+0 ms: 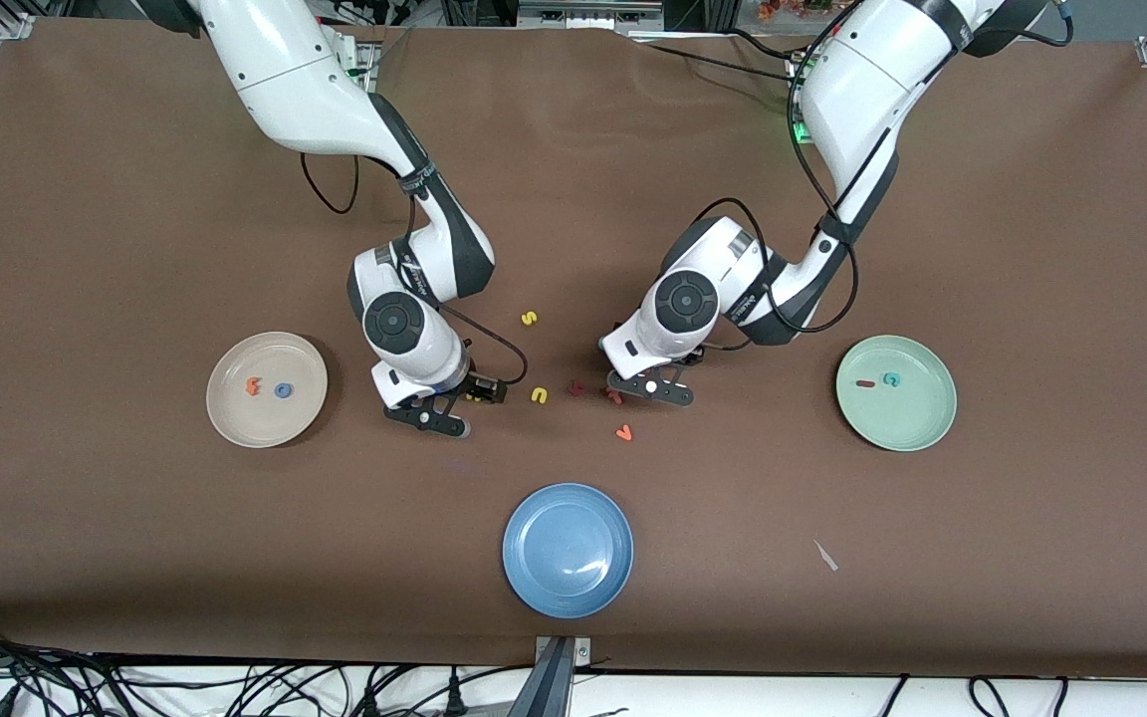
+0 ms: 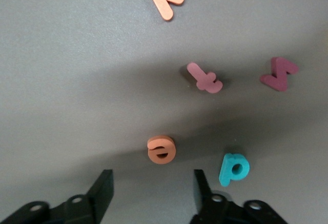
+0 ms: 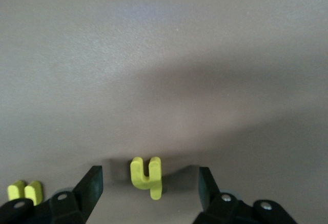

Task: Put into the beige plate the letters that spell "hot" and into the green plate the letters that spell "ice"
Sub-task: 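Grasp the yellow 4 with the right gripper while the left gripper grasps the e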

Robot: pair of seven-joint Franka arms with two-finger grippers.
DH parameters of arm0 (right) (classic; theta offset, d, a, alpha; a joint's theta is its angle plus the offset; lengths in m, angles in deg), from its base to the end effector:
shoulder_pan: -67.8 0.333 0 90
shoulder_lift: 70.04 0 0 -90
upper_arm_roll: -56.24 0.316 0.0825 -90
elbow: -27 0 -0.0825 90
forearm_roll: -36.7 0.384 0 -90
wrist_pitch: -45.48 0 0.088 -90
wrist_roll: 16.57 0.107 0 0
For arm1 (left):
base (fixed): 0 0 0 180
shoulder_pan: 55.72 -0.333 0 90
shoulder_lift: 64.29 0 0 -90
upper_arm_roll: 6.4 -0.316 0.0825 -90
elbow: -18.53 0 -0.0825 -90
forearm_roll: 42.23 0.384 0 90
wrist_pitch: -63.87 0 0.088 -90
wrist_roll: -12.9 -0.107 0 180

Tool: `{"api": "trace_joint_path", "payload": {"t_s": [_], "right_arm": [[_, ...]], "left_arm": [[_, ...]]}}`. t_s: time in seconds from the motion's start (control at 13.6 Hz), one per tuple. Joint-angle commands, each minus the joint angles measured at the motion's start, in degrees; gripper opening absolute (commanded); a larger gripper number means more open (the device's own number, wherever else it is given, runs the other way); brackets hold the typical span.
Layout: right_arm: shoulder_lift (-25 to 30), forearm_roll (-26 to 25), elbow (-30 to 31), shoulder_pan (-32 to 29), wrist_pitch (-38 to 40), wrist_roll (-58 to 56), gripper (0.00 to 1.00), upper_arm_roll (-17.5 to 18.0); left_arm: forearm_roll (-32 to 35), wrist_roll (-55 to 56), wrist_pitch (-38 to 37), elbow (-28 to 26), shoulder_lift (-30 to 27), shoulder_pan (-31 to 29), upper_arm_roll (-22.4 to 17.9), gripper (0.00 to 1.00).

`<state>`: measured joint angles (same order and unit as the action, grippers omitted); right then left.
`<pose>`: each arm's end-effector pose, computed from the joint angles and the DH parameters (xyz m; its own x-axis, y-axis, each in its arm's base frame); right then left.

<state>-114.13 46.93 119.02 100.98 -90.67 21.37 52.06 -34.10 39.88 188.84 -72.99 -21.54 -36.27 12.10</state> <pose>0.6023 0.3432 0.1772 0.9647 -0.2595 -0.0446 -0.2618 -0.9634 -0.0581 0.5566 -0.3935 0.2005 0.9645 -0.2123 -0.1568 -0.2077 -0.9771 0.0457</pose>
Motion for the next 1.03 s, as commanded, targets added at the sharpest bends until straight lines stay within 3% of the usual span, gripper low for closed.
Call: {"api": "trace_joint_path", "payload": {"t_s": [0.0,0.29,0.81,0.96], "right_arm": [[-1.9,0.0,-1.9,0.5,0.3,0.7,0.70,-0.3],[-2.1,0.4,-2.1,0.5,0.3,0.7,0.48,-0.3],[-2.8,0.1,-3.8,0.9,0.4,3.1,0.21,-0.2],[-2.6,-0.2,-4.6,0.9,1.0,2.6,0.13,-0.3]], "left_arm": [[5.6,6.7,1.1,-0.3,0.4,2.3,-0.7,0.59],[9.2,9.3,3.3,-0.3,1.3,2.3,-0.7,0.56],[9.3,9.2,5.5,-0.4,2.1,2.0,-0.7,0.51],[9.3,9.2,5.5,-0.5,2.1,2.0,-0.7,0.44]]}}
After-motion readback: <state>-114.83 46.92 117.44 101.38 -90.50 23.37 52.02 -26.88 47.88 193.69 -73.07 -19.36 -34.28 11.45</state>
